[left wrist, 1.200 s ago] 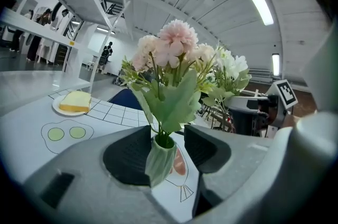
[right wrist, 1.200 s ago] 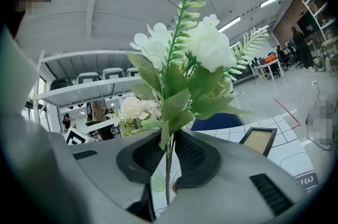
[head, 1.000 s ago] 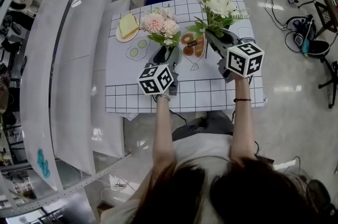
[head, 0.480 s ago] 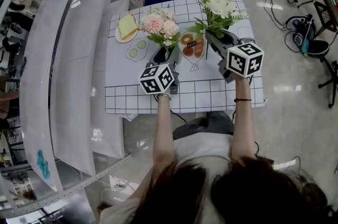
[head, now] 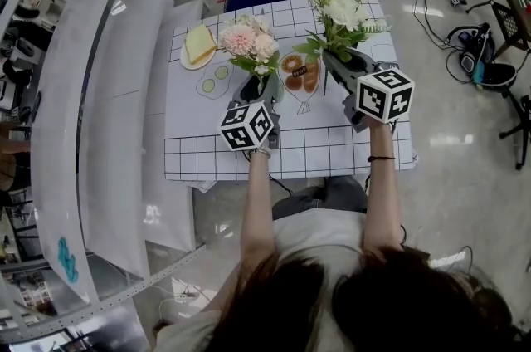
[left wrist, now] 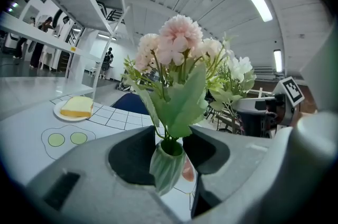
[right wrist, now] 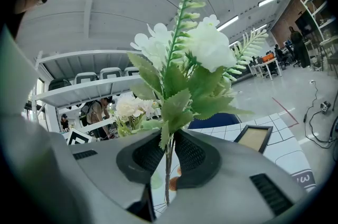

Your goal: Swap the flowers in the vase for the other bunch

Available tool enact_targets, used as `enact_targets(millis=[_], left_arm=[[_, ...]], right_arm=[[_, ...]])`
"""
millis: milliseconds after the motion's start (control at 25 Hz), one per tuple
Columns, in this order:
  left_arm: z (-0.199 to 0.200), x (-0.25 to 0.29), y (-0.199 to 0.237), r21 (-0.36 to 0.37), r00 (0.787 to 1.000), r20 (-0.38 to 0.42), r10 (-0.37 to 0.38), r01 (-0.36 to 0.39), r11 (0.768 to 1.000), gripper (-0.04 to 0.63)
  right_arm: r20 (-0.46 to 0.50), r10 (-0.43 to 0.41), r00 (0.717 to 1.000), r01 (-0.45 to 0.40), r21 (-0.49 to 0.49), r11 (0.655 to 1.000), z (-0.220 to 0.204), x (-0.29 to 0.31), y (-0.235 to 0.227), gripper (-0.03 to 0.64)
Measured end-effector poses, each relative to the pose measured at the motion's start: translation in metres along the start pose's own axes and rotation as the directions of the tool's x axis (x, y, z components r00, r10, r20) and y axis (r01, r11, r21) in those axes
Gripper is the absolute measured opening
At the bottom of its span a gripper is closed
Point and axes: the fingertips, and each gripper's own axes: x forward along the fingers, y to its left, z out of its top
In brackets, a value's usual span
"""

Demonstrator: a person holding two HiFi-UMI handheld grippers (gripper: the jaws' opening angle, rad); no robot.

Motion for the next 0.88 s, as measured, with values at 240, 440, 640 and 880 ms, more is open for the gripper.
enact_targets(millis=[240,440,640,880], left_arm=[[0.004,-0.004,0.001,0.017,1.0,0.022,0.021,-0.021,1.0,0.144],[0.009,-0.006,0.0,0.021,0.999,0.038,0.025,-0.026,0.999,0.129],[0.014,-0.009,-0.002,0.026,0.998,0.051,0.029,-0.03,0.999,0.118],[0.023,-0.014,-0.002,0.011,0.997,0.076,0.026,-0.026,1.0,0.106]], right_arm=[[-0.001,-0.005,1.0,0.005,0.001,1.0,0.001,-0.003,-0.001,0.054],[-0.002,0.002,1.0,-0.002,0.0,1.0,0.002,-0.004,0.0,0.054],[-0.003,0.011,1.0,-0.011,-0.002,1.0,0.004,-0.004,0.0,0.054],[-0.005,0.025,1.0,-0.026,-0.011,1.0,0.009,-0.002,0.003,0.054]])
